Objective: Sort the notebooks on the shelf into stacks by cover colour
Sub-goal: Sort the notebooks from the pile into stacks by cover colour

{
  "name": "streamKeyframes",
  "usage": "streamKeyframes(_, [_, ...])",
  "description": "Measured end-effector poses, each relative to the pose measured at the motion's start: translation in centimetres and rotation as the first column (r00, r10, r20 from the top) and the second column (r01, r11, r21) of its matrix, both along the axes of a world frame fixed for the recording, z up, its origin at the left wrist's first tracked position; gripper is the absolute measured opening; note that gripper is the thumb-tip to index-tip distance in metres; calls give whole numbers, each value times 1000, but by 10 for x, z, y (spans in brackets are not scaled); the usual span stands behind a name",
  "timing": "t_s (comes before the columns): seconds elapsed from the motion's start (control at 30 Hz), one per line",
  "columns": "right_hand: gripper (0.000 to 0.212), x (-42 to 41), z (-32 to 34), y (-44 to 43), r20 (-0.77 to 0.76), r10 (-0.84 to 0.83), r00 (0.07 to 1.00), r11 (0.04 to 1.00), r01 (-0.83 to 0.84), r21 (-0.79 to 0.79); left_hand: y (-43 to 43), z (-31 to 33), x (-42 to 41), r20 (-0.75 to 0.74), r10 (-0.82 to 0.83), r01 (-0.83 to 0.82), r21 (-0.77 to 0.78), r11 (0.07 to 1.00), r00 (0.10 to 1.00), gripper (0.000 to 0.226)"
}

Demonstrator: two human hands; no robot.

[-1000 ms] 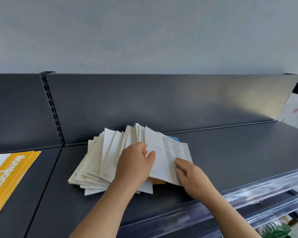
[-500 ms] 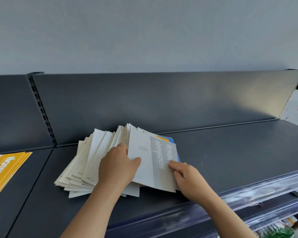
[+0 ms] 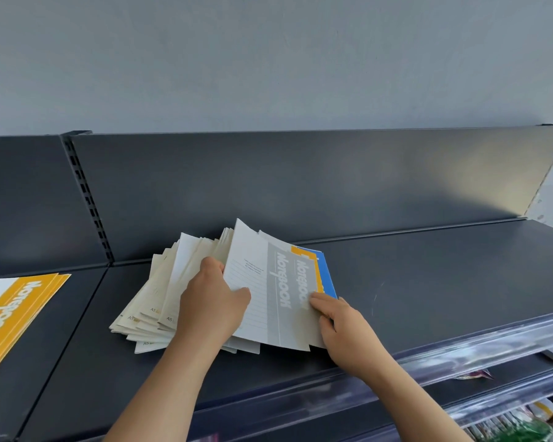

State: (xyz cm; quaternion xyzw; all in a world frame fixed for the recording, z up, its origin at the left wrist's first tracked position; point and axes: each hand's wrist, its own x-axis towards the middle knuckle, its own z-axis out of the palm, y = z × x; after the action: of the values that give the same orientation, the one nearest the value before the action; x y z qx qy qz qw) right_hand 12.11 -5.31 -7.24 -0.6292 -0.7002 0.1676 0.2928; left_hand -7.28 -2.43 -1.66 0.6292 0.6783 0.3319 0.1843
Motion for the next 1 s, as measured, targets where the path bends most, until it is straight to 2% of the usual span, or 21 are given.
streamKeyframes(0.1, [39,-7,7,-4,-40,40,998,998,-42,-50,-3,-1,0,22,-11,11,-11,1000,1000,28])
streamKeyframes(0.3, [40,-3,9,-5,-110,-9,994,995,-2,-104,-8,3,-5,127,-35,40,-34,999,991,28])
streamKeyframes(0.4, [36,-4,11,-7,-60,-48,997,997,44,-67,-12,2,-8,177,-46,52,-33,998,983,26])
streamKeyframes(0.5, [39,-8,11,-10,12,-13,1000,999,13,-47,-15,1,-13,197,-38,47,-43,998,980,23])
streamKeyframes(0.63, [41,-13,13,-13,-30,38,999,997,-40,-62,-15,-2,-13,188,-69,81,-59,995,980,19])
streamKeyframes(0.83, [24,-11,13,-13,-237,-56,970,996,37,-83,-18,-2,-13,231,-79,86,-21,996,970,26])
streamKeyframes(1.0, [20,-26,24,-10,-441,21,897,996,-55,-64,-26,0,-26,420,-97,92,32,995,902,30])
